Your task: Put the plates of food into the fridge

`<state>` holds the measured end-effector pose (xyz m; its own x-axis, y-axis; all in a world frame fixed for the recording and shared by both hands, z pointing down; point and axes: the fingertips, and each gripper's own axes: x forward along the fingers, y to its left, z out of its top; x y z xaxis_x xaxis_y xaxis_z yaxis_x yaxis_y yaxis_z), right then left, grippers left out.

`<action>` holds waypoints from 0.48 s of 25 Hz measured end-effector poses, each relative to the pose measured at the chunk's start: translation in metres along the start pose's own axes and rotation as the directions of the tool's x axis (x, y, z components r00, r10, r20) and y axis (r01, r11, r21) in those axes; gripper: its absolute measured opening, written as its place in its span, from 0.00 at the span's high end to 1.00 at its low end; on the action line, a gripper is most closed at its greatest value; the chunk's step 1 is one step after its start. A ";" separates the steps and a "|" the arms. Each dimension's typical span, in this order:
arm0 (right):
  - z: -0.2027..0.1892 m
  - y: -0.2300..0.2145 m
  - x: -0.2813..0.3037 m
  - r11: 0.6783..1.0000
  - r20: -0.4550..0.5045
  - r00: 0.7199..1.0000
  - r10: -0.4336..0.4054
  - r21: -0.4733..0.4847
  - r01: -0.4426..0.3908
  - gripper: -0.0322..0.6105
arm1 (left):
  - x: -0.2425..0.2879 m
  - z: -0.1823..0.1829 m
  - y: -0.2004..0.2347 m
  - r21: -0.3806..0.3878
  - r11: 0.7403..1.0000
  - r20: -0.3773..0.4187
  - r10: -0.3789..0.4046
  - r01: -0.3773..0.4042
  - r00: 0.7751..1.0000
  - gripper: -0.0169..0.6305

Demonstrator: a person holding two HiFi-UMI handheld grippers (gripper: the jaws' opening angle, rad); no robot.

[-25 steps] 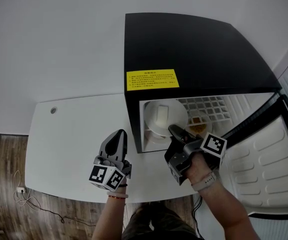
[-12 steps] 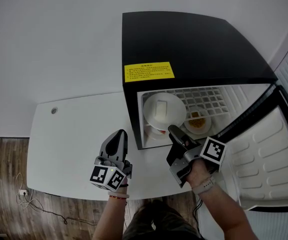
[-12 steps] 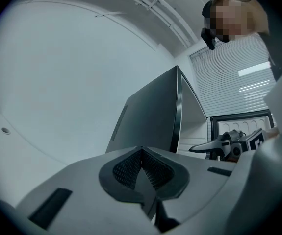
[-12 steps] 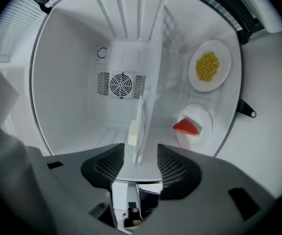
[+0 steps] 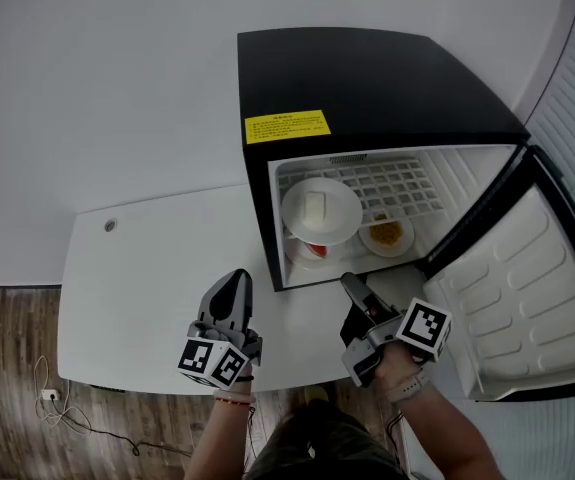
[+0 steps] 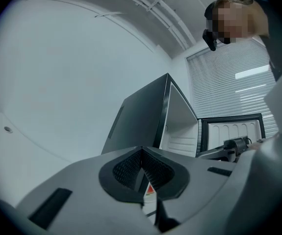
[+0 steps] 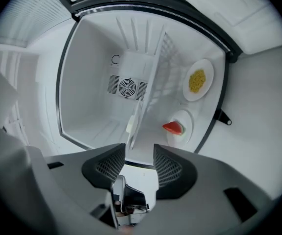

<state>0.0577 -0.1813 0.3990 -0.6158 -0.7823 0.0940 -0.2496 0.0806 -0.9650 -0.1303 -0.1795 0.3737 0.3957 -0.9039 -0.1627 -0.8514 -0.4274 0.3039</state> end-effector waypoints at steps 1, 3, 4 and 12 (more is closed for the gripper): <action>-0.003 0.003 -0.005 1.000 0.000 1.000 0.012 -0.029 -0.012 0.66 | -0.005 -0.001 -0.003 0.000 1.000 -0.005 -0.008 0.008 1.000 0.96; -0.010 0.008 -0.016 0.995 -0.001 1.000 0.028 -0.093 -0.028 0.70 | -0.015 -0.003 -0.011 0.003 1.000 -0.022 -0.022 0.023 1.000 0.96; -0.014 0.007 -0.023 0.991 0.001 1.000 0.019 -0.130 -0.019 0.75 | -0.020 -0.004 -0.015 0.004 1.000 -0.029 -0.031 0.031 0.999 0.96; -0.032 -0.013 -0.072 0.915 0.057 0.996 -0.069 -0.395 0.086 0.93 | -0.063 -0.011 -0.048 0.006 0.996 -0.067 -0.086 0.087 0.994 0.96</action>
<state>0.0809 -0.1063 0.4132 -0.5534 -0.8200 0.1461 -0.5763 0.2503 -0.7780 -0.1108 -0.1022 0.3794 0.4902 -0.8627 -0.1247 -0.8158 -0.5044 0.2830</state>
